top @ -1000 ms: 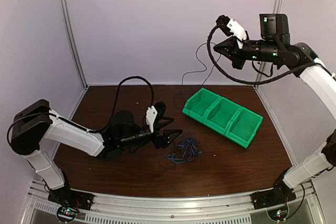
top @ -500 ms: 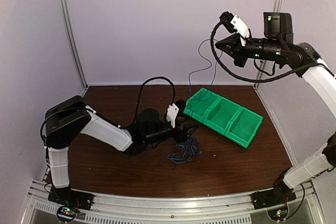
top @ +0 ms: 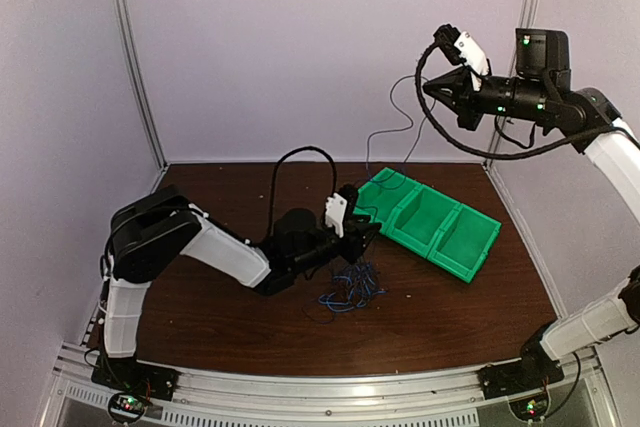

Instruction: Untangle the cables

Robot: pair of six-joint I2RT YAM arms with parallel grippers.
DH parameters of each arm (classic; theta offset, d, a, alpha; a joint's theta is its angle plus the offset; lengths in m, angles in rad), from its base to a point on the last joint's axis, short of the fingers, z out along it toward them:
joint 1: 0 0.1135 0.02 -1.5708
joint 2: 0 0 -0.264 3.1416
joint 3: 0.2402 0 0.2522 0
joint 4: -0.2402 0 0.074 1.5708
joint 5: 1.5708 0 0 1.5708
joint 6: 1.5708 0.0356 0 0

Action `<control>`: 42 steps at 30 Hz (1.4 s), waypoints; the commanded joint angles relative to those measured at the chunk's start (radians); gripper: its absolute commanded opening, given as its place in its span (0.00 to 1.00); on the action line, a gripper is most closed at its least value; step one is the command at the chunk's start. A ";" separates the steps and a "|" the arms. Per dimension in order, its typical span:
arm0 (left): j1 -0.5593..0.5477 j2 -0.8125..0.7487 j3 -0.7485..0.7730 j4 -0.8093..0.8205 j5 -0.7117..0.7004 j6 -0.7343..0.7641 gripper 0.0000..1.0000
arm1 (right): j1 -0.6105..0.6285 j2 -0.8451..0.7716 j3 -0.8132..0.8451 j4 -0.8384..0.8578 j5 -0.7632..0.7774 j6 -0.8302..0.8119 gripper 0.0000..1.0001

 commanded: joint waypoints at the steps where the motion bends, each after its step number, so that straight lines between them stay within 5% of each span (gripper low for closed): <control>1: 0.013 0.027 0.071 0.024 -0.013 0.003 0.32 | -0.023 -0.039 -0.024 0.038 -0.030 0.028 0.00; 8: 0.030 0.018 0.146 -0.036 0.050 0.013 0.00 | -0.046 -0.058 -0.047 0.051 -0.040 0.037 0.00; 16: 0.027 -0.449 0.227 -0.402 0.046 0.211 0.00 | -0.077 -0.083 -0.085 0.068 -0.036 0.045 0.00; 21: 0.032 -0.631 0.166 -0.479 -0.131 0.274 0.00 | -0.086 -0.085 -0.104 0.080 -0.050 0.053 0.00; 26: 0.024 -0.655 0.253 -0.636 -0.072 0.299 0.00 | -0.089 -0.073 -0.107 0.079 -0.080 0.063 0.00; 30: 0.037 -0.756 0.216 -0.567 -0.192 0.329 0.00 | -0.089 -0.066 -0.107 0.080 -0.108 0.073 0.00; 34: 0.058 -0.594 0.218 -0.728 -0.088 0.235 0.00 | -0.089 -0.045 -0.144 0.083 -0.236 0.067 0.00; 42: 0.056 -0.513 0.092 -0.621 -0.009 0.105 0.00 | -0.048 0.045 -0.236 0.121 -0.399 0.112 0.00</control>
